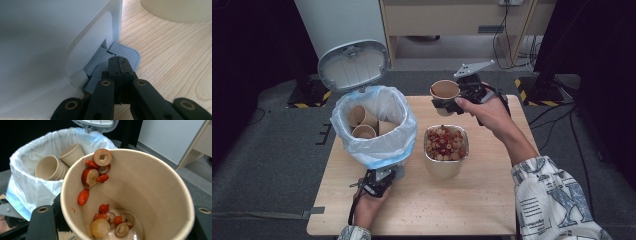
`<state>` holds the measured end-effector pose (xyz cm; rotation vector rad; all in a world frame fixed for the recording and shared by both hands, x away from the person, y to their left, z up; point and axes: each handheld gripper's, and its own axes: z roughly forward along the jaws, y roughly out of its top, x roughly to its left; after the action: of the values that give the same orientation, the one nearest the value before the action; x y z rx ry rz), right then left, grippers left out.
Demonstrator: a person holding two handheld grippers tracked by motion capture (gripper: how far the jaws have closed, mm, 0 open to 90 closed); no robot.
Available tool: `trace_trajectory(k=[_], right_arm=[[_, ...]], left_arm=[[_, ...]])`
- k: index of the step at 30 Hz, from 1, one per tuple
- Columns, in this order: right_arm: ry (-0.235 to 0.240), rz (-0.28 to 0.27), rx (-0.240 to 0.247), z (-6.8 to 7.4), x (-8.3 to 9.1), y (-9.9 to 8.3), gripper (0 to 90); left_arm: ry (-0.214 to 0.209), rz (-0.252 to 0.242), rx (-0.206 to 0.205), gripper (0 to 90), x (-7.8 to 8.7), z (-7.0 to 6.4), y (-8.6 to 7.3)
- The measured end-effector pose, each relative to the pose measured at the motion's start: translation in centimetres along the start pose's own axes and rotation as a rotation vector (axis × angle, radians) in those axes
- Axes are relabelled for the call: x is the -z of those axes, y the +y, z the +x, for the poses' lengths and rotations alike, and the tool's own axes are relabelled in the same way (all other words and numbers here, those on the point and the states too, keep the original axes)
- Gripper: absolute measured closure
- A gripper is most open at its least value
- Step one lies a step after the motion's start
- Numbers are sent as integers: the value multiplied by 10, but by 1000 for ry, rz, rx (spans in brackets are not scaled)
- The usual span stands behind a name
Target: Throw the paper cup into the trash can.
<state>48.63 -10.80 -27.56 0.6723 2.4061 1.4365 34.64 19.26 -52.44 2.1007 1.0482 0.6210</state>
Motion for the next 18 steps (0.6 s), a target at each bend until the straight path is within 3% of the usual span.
trace_trajectory(k=[18], right_arm=[[38,-21,31,26,-31,40,287]], left_arm=[[0,2,-4,896,0,0,0]])
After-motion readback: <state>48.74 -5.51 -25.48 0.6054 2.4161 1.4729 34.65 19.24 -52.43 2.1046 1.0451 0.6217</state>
